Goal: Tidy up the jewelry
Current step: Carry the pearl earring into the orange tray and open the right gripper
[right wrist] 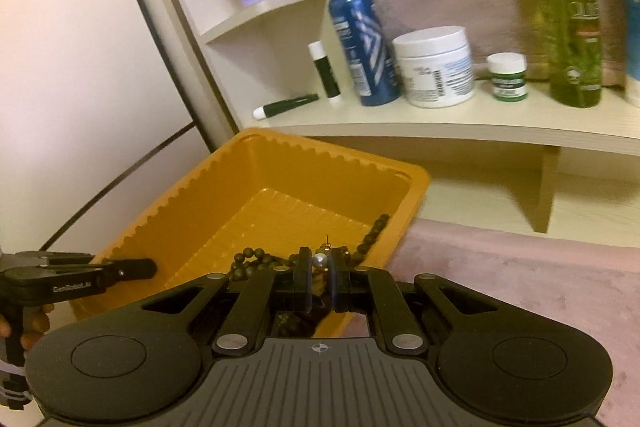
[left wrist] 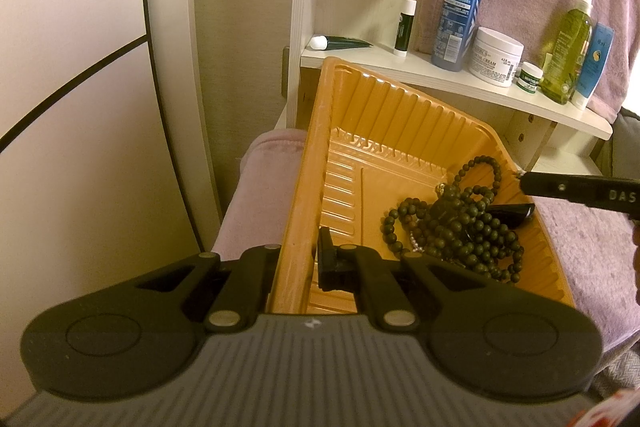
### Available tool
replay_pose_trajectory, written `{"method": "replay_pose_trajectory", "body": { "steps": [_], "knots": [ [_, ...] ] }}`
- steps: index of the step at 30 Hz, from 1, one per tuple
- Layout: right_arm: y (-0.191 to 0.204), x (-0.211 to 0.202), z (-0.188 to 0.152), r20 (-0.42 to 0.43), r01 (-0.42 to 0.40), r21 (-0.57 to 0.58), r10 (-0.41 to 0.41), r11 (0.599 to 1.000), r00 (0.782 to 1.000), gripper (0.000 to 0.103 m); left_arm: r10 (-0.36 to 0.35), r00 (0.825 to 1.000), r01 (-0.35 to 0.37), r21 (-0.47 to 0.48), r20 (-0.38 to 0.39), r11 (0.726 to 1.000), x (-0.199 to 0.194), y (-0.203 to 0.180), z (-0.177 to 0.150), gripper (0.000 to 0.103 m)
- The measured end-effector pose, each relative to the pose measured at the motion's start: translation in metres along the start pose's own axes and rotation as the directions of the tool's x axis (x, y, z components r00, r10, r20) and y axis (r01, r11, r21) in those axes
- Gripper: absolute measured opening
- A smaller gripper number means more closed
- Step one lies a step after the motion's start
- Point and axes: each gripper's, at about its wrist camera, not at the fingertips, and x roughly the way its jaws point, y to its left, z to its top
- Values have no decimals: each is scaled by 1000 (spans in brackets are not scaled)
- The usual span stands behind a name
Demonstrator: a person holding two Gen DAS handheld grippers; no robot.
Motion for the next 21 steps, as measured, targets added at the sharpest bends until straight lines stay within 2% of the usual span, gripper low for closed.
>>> {"method": "replay_pose_trajectory", "body": {
  "steps": [8, 21],
  "knots": [
    [5, 17, 3, -34, 3, -33, -4, 999, 999, 9, 0, 1000, 0, -1, -1, 1000, 1, 0, 0, 5],
    [-1, 6, 0, -34, 23, -29, -24, 999, 999, 9, 0, 1000, 0, 0, -3, 1000, 0, 0, 2, 5]
  ]
}}
